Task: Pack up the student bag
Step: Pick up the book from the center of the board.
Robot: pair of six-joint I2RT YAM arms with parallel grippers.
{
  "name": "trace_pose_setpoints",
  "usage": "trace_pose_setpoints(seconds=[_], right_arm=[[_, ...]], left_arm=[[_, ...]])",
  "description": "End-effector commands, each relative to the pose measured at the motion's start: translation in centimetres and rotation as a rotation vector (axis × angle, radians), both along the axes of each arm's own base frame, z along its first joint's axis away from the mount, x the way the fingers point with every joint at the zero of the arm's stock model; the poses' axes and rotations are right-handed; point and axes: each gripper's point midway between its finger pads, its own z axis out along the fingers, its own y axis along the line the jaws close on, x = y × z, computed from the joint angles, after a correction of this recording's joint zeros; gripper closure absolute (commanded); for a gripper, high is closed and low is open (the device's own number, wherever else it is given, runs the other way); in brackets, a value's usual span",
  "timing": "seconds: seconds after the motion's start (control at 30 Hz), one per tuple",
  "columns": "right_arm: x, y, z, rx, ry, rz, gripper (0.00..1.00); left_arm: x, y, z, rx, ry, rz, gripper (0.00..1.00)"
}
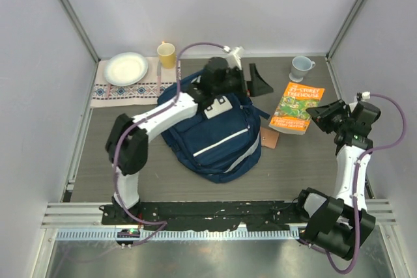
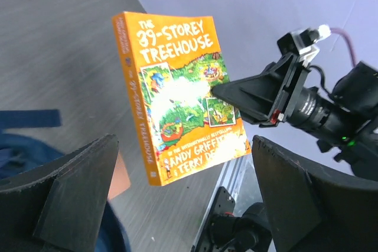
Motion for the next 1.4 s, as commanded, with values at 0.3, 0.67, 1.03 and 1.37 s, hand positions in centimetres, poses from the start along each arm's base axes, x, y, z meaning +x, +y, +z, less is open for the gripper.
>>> trace_pose_setpoints(seconds=[0.3, 0.67, 1.03, 1.37], right_arm=[[1.4, 14.2, 8.8, 0.13, -0.394, 0.522, 0.99], [-1.0, 19.2, 8.2, 0.185, -0.416, 0.767, 0.99], [-1.9, 20.0, 7.9, 0.201, -0.442, 0.876, 0.99], [-2.5, 20.7, 8.4, 0.181, -0.468, 0.985, 0.99]], left_arm=[[-1.6, 11.4, 4.1, -0.204, -0.026, 0.137, 0.0], [-1.1, 12.8, 3.1, -0.202, -0.035, 0.178, 0.0], [-2.0, 12.2, 1.9, -0.223, -0.024, 0.097, 0.2], [-2.6, 11.8, 1.3, -0.218, -0.007, 0.037, 0.59]])
